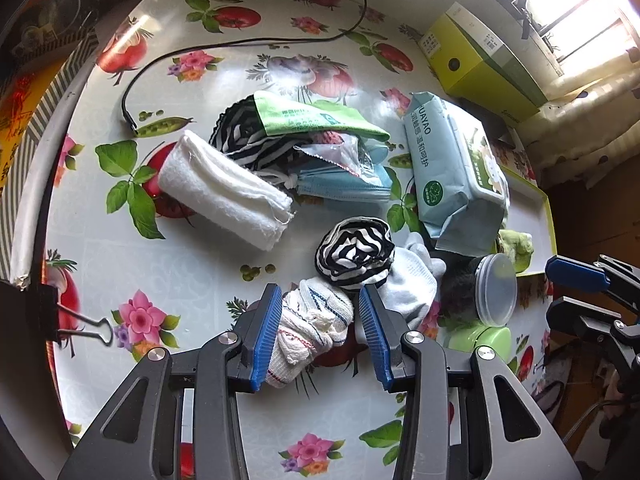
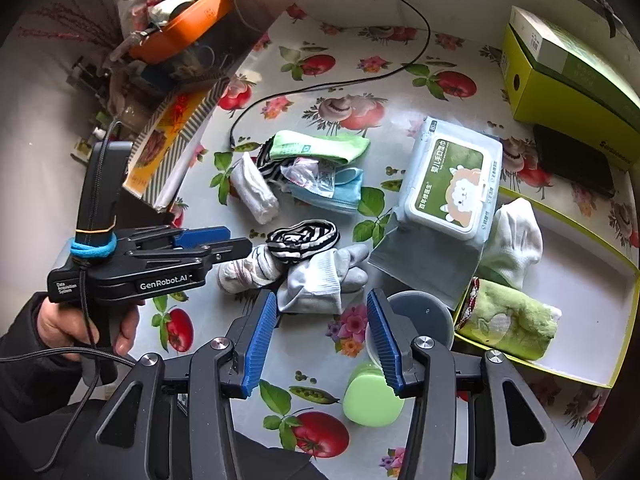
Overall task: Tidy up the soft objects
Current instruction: 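Return to the pile and grasp the black-and-white striped sock with the left tool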
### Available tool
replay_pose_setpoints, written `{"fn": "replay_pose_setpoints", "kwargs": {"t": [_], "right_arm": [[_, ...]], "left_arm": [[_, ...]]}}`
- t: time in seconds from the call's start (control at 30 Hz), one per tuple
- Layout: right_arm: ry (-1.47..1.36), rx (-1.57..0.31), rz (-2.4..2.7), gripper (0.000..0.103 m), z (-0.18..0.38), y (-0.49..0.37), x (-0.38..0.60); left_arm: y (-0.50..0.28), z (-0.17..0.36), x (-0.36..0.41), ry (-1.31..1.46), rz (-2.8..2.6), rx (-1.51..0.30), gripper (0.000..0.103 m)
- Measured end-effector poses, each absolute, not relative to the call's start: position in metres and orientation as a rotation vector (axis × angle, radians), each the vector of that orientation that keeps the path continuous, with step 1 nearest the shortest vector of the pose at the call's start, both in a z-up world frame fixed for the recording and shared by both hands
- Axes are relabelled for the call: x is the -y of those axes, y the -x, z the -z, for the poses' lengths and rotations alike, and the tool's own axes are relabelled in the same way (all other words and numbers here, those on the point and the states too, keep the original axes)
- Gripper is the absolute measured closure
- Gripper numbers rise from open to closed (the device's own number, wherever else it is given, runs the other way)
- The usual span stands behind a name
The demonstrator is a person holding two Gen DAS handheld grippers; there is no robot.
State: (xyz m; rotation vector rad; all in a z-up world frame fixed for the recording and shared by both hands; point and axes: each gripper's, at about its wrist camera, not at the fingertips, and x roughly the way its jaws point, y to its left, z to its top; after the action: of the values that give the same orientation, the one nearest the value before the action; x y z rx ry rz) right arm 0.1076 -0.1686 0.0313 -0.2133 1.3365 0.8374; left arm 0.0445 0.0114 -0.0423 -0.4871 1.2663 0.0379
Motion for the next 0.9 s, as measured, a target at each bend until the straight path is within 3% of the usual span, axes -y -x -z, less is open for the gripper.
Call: {"fn": "replay_pose_setpoints", "kwargs": {"t": [0.6, 0.67, 0.7, 0.9], "right_arm": [[0.234, -1.381, -0.833, 0.056, -0.019, -0.111, 0.158], [0.233, -1.384, -0.832, 0.056, -0.018, -0.111, 0.158], [0.233, -1.384, -0.832, 0.056, -0.017, -0.111, 0.158], [0.237, -1.382, -0.837, 0.056, -0.015, -0.114, 0.155]], "left_arm": [[-0.100, 0.085, 0.016, 0.450, 0.070, -1.336, 0.062], [-0.102, 0.085, 0.017, 0.440, 0.078, -1.326, 0.080], [-0.102, 0.084, 0.018, 0.436, 0.083, -1.325, 0.084], [-0.090, 0.061, 0.005, 0.486, 0.076, -1.243, 0.089]]}}
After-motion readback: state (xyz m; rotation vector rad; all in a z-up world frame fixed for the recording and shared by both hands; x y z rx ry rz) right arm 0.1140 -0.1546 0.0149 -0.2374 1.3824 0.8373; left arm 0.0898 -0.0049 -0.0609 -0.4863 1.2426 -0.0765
